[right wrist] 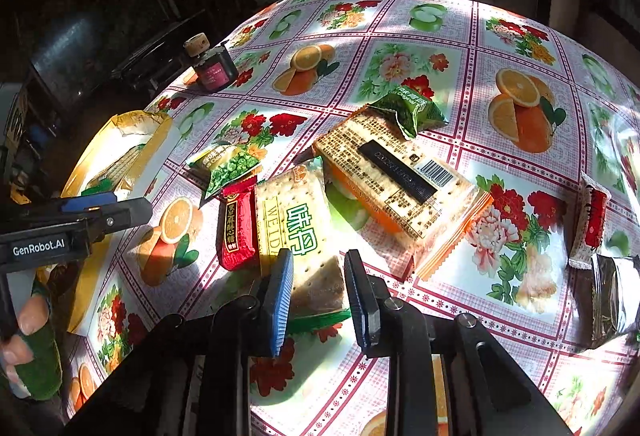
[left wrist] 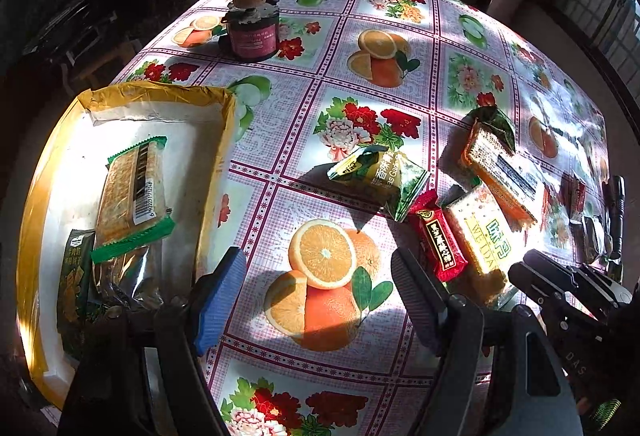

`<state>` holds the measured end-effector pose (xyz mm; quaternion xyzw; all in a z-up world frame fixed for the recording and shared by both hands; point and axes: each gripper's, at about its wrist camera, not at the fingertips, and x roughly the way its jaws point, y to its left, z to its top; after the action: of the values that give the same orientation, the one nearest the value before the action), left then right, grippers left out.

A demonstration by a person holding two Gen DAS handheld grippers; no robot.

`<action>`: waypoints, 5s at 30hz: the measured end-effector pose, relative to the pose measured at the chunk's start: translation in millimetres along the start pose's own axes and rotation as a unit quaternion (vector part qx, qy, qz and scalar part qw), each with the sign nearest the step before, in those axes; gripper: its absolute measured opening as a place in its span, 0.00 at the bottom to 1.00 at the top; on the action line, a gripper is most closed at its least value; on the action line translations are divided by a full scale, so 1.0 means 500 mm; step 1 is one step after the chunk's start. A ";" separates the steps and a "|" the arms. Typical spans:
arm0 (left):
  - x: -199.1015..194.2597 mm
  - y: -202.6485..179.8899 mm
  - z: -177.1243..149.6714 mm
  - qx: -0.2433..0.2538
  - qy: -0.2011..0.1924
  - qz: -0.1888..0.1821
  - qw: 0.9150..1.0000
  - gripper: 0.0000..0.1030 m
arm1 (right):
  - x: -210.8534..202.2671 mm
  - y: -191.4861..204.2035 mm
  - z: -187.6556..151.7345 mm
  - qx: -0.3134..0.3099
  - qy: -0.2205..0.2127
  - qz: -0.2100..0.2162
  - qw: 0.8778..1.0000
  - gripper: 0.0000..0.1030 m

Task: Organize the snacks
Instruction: 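Grasp the yellow-green snack bag with the left tool while the right tool grasps the WEIDAN cracker pack, then carry both held snacks over the white tray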

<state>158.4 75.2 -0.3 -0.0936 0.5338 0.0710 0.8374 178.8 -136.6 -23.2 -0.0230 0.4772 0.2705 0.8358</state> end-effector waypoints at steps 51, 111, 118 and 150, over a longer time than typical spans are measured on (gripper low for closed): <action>0.117 -0.055 0.121 0.007 0.024 -0.023 0.999 0.78 | 0.048 0.065 -0.011 -0.008 -0.023 -0.040 0.999 0.59; -0.189 0.200 -0.190 -0.029 -0.091 0.082 0.992 0.41 | -0.108 0.280 -0.110 0.009 -0.101 0.078 0.992 0.48; -0.201 0.252 -0.198 -0.048 -0.097 0.094 0.990 0.41 | -0.095 0.335 -0.100 -0.012 -0.098 0.094 0.991 0.48; -0.130 0.372 -0.191 -0.095 -0.058 0.111 0.988 0.42 | 0.065 0.505 0.007 -0.055 -0.055 0.123 0.989 0.48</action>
<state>6.4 232.6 4.4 -0.1090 0.4823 0.2191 0.8411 74.6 93.4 8.0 0.0049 0.4144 0.3981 0.8184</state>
